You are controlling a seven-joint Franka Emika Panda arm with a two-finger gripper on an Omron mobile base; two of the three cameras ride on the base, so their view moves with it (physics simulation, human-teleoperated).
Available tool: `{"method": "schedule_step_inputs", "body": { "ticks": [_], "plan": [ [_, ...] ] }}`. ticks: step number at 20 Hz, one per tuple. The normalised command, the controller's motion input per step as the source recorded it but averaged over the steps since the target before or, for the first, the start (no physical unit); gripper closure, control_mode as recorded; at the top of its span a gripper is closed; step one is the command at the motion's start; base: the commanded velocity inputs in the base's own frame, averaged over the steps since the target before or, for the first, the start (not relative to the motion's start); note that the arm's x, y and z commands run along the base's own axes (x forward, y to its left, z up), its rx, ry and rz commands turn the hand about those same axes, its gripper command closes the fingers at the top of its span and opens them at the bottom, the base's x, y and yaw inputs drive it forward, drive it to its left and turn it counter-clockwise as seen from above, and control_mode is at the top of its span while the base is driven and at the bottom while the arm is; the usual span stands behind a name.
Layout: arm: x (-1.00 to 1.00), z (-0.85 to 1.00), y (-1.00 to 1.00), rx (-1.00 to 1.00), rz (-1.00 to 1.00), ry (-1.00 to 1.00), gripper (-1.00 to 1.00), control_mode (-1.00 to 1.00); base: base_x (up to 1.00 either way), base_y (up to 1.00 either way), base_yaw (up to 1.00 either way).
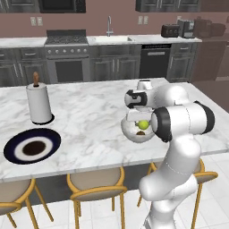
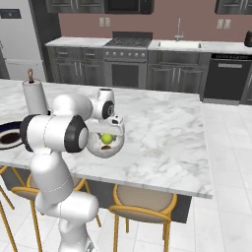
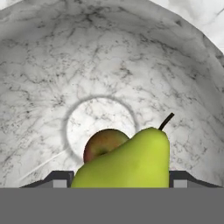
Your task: Take the fruits from the plate on the dining counter and place two fruits in each bowl.
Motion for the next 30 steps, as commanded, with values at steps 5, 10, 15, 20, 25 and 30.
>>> {"method": "schedule_step_inputs", "body": {
  "ticks": [5, 10, 15, 20, 25, 30],
  "plan": [
    [0.00, -0.04, 0.03, 0.00, 0.00, 0.01, -1.00, -1.00, 0.00, 0.00, 0.00],
    [0.00, 0.00, 0.00, 0.00, 0.00, 0.00, -1.00, -1.00, 0.00, 0.00, 0.00],
    [0.00, 0.00, 0.00, 0.00, 0.00, 0.00, -1.00, -1.00, 0.00, 0.00, 0.00],
    [0.00, 0.00, 0.00, 0.00, 0.00, 0.00, -1.00, -1.00, 0.00, 0.00, 0.00],
    [-0.33, 0.60, -0.02, 0.00, 0.03, -0.01, -1.00, -1.00, 0.00, 0.00, 0.00],
    [-0.99, 0.96, -0.06, 0.00, 0.06, -0.03, -1.00, -1.00, 0.00, 0.00, 0.00]
  ]
}}
